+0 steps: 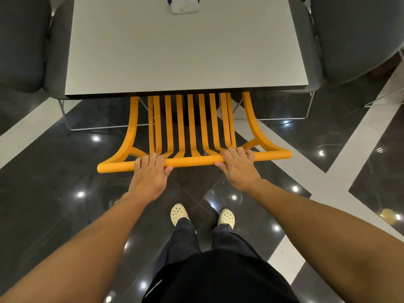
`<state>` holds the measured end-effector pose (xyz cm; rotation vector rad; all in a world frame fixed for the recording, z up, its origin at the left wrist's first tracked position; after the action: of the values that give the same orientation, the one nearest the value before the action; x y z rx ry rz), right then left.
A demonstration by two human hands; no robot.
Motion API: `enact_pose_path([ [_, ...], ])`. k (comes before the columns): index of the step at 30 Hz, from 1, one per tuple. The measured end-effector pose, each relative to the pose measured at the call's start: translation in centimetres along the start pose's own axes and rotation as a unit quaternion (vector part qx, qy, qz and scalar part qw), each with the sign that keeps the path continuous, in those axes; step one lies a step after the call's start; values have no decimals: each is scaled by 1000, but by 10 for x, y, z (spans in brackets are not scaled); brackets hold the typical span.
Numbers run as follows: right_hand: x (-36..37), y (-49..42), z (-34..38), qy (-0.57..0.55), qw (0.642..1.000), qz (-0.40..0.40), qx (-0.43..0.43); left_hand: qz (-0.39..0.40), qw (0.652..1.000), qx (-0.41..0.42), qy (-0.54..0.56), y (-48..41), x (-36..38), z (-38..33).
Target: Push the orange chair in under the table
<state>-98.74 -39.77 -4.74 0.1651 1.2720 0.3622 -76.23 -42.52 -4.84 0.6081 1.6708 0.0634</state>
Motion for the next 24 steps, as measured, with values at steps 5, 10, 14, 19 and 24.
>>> enact_pose_path([
  [5, -1, 0, -3, -25, 999, 11, -18, -1, 1000, 1, -2, 1, -2, -2],
  [10, -1, 0, -6, -23, 999, 22, -15, -7, 1000, 9, 7, 1, -3, -5],
  [14, 0, 0, -6, -29, 999, 34, -10, -9, 1000, 6, 4, 2, -3, -5],
  [19, -1, 0, -5, -25, 999, 30, -7, -5, 1000, 2, 5, 2, -4, -7],
  [24, 0, 1, -3, -11, 999, 37, -13, -3, 1000, 18, 12, 2, -3, -4],
])
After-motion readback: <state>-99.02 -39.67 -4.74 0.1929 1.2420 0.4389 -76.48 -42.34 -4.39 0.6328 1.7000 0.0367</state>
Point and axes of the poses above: each hand's wrist, its own y-axis away from the middle knuckle, its own x-axis out of the palm, z = x × y, the point moved 8 cm from there along -y, towards the middle knuckle, and after that the axes turned 10 degrees about z, right-handed, at the moved point
